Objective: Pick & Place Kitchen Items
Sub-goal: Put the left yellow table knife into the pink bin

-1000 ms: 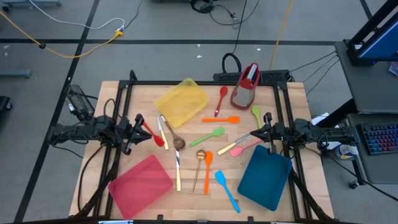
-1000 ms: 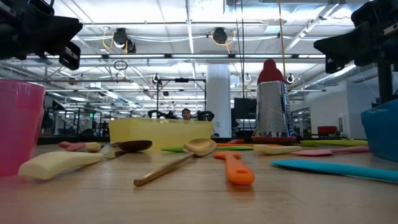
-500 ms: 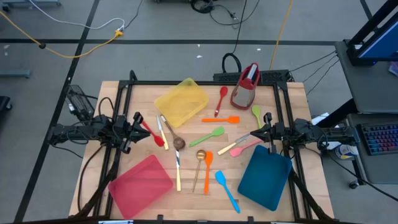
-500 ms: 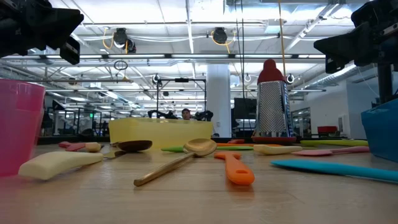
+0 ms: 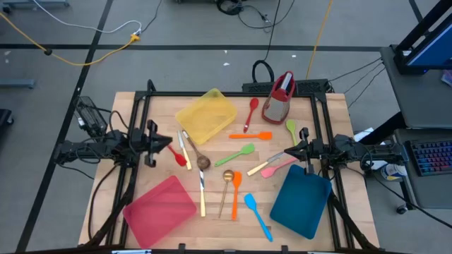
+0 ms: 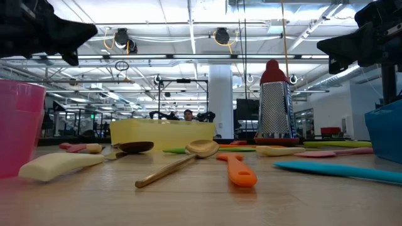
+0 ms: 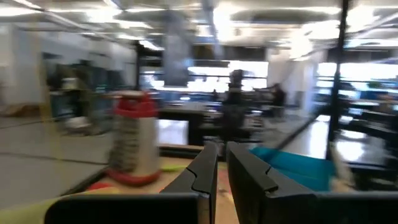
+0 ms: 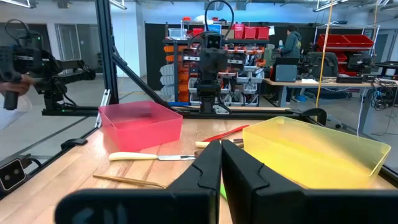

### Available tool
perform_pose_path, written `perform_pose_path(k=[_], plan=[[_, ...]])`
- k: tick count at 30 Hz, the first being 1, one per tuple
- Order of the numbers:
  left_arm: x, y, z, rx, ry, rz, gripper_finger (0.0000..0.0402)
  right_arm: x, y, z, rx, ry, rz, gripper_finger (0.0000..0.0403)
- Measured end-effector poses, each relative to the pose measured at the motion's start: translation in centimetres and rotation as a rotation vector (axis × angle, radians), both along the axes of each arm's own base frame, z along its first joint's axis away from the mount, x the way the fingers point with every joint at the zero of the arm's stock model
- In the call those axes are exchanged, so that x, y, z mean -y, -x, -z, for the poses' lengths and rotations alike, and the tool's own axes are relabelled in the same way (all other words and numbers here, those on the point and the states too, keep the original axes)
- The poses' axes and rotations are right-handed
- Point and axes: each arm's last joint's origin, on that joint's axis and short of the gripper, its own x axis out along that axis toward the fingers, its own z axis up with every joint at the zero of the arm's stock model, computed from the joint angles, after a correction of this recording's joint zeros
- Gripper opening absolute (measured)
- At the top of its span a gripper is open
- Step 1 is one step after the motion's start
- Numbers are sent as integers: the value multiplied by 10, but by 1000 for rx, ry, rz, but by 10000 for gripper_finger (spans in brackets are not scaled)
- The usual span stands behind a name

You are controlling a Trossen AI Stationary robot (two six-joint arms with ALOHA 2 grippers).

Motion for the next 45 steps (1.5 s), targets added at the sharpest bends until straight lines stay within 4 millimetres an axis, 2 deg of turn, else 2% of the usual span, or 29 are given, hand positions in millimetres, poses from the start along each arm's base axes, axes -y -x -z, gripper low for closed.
perform_pose_path(k=[10,16,29,39,42,45], plan=[[-1,0,0,-5,-31,-37,42,0,0,0,0,0,0,9],[-1,1,-2,14,-120,-66,42,0,0,0,0,0,0,9],[-1,2,-7,53,-152,-83,42,0,0,0,0,0,0,9],[-4,3,-6,30,-191,-196,43,0,0,0,0,0,0,9],[-4,3,-6,30,-194,-197,52,0,0,0,0,0,0,9],[-4,3,-6,30,-195,-197,79,0,0,0,0,0,0,9]])
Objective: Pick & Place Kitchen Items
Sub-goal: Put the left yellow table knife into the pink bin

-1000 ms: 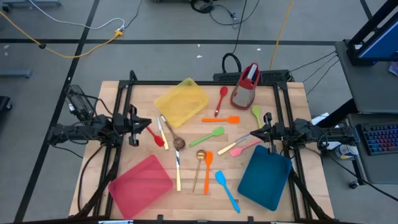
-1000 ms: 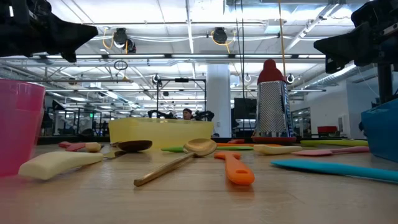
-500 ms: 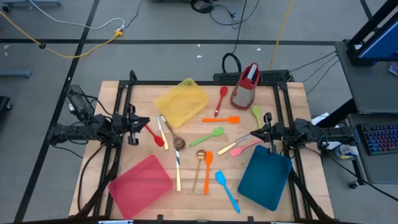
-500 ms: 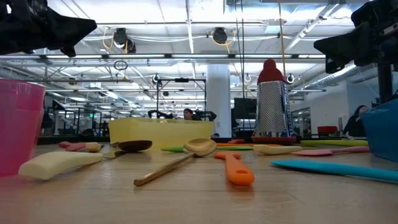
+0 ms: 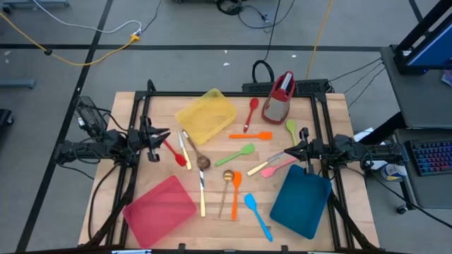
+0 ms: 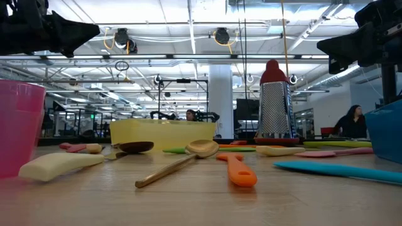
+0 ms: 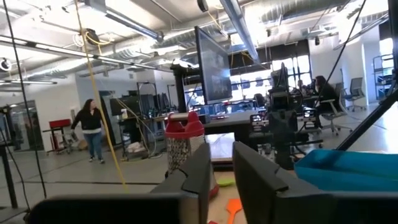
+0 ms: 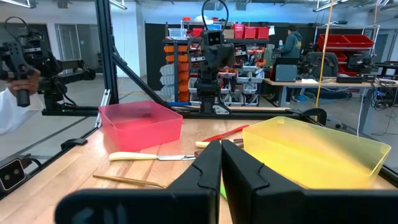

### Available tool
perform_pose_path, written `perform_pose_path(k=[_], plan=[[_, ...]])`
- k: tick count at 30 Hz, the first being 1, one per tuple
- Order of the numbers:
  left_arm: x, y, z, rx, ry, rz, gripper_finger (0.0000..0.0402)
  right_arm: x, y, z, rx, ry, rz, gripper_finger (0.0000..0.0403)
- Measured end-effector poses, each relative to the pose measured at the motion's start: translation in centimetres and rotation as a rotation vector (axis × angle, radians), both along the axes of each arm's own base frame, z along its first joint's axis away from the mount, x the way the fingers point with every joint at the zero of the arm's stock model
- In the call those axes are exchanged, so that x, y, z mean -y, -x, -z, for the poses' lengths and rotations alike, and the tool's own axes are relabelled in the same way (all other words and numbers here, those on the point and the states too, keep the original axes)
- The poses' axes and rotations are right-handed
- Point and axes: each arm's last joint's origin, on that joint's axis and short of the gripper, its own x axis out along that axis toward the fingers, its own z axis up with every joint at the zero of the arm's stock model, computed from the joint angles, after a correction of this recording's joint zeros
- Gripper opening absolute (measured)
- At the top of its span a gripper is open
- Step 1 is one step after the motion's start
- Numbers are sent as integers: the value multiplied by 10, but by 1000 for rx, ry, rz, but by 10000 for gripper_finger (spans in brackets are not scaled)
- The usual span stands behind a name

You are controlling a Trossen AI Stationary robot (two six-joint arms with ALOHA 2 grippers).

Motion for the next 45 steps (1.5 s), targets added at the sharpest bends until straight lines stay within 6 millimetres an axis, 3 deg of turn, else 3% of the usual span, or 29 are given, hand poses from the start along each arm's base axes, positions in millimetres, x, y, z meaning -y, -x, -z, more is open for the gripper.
perform_pose_path(k=[6,10,31,38,45], plan=[[0,0,0,1,6,1,142,0,0,0,0,0,0,9],[-1,-1,2,2,117,9,160,0,0,0,0,0,-1,9],[-1,-1,5,-5,185,29,147,0,0,0,0,0,0,9],[0,-2,-12,-30,118,32,147,0,0,0,0,0,-1,9],[0,-19,-26,-185,74,21,147,0,0,0,0,0,0,9]])
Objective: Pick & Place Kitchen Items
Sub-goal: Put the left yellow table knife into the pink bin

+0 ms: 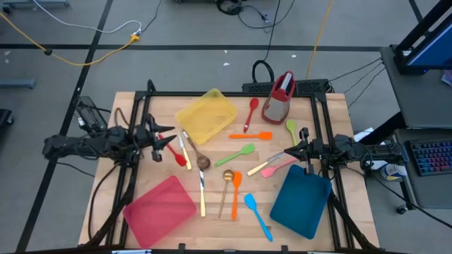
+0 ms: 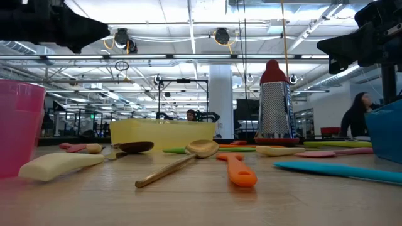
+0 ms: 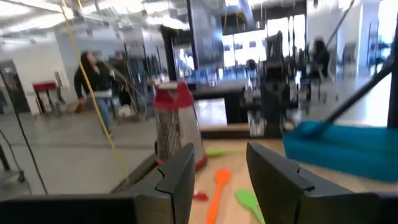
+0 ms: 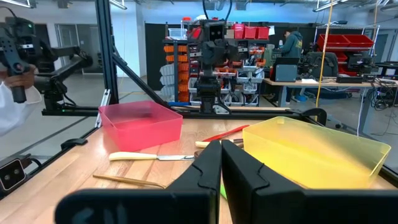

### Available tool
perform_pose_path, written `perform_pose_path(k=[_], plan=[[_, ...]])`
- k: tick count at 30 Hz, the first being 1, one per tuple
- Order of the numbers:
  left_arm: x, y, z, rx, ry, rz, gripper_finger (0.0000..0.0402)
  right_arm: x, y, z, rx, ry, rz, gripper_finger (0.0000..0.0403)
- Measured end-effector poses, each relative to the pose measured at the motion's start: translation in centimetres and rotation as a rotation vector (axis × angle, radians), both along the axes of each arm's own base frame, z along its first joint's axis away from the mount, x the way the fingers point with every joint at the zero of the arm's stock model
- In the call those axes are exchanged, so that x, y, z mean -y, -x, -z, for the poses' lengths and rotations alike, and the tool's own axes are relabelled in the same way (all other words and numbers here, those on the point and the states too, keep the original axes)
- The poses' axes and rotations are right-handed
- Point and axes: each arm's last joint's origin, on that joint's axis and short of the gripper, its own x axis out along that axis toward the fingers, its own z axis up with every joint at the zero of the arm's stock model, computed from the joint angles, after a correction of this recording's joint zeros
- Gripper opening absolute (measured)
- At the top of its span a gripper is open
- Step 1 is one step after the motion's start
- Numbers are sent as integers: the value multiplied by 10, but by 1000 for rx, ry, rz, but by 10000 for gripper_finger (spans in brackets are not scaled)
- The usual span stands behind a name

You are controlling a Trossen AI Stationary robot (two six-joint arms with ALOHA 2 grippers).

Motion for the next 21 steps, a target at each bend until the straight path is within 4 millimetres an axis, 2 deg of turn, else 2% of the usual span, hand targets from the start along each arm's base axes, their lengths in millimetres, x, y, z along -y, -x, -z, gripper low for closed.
perform_pose_path(k=[4,10,15,21], plan=[[0,-13,-11,-143,34,1,147,0,0,0,0,0,0,9],[0,-33,-17,-481,76,-8,147,0,0,0,0,0,0,9],[0,-52,-15,-633,71,-13,147,0,0,0,0,0,0,9],[2,-70,1,-767,86,46,147,0,0,0,4,0,0,9]])
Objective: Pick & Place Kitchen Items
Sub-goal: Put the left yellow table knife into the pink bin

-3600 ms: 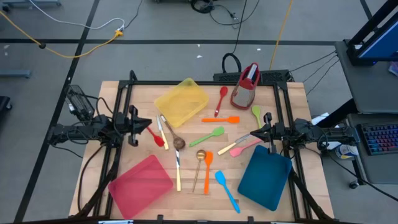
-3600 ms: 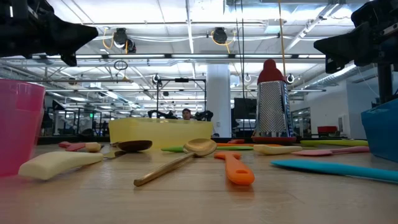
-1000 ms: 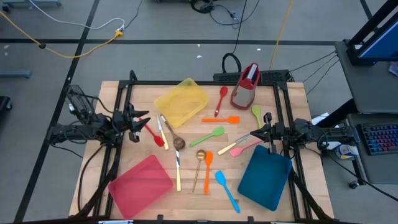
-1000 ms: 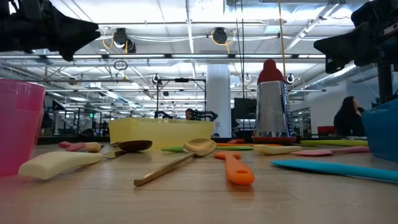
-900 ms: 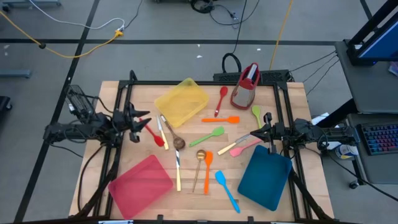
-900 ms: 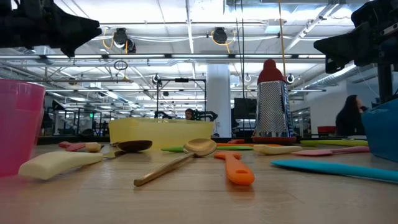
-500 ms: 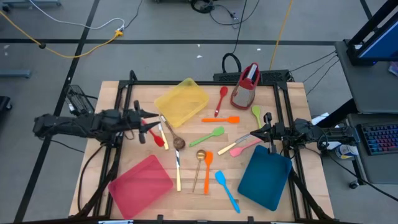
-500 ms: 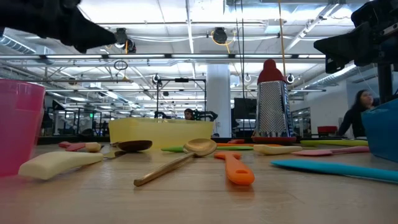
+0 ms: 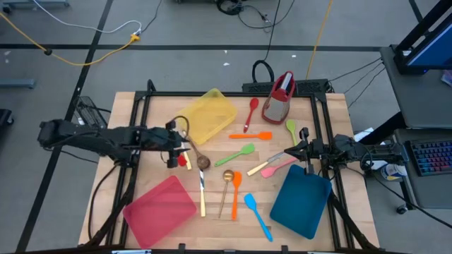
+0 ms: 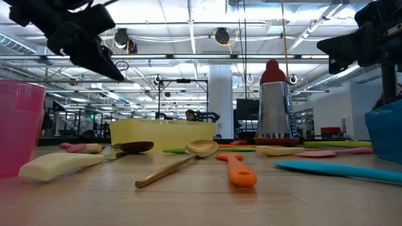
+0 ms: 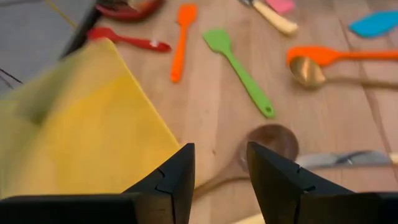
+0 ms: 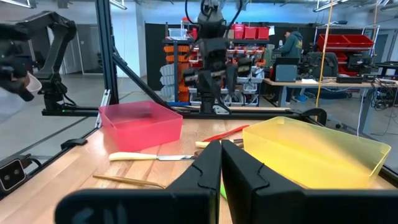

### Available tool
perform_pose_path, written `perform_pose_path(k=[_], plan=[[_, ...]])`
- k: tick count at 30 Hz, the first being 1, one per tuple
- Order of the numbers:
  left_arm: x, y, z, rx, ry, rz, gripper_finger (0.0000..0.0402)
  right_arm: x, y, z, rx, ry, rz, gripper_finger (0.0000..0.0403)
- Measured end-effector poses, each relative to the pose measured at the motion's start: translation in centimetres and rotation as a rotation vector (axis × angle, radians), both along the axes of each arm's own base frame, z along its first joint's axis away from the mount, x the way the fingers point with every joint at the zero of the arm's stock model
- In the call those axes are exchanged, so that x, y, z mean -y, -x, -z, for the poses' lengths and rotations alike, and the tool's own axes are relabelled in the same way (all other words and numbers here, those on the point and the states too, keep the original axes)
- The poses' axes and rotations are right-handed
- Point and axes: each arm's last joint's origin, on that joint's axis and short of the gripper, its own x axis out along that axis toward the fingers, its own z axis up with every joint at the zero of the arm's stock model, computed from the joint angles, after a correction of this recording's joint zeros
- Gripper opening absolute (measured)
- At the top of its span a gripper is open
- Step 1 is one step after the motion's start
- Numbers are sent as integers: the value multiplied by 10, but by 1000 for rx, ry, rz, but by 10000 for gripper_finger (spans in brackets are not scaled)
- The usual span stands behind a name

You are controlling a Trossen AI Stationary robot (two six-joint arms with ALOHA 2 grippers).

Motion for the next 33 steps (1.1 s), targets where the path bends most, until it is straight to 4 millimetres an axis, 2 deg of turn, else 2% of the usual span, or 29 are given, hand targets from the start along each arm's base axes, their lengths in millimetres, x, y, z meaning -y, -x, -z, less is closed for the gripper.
perform_pose_path(k=[8,11,16,20,23,26,33], plan=[[0,-16,23,-130,-18,34,147,0,0,0,4,0,0,9],[0,-24,28,-130,-32,43,147,0,0,-1,9,19,3,9],[0,-35,40,-160,-52,62,147,2,2,-11,119,175,86,9],[0,-38,49,-212,-63,74,147,3,4,-23,240,214,131,9],[0,-40,53,-231,-58,71,147,2,3,-26,263,217,132,14],[0,-39,56,-252,-60,75,147,2,-2,-25,247,210,128,34],[0,-30,59,-361,-122,149,147,2,-16,-28,265,160,120,116]])
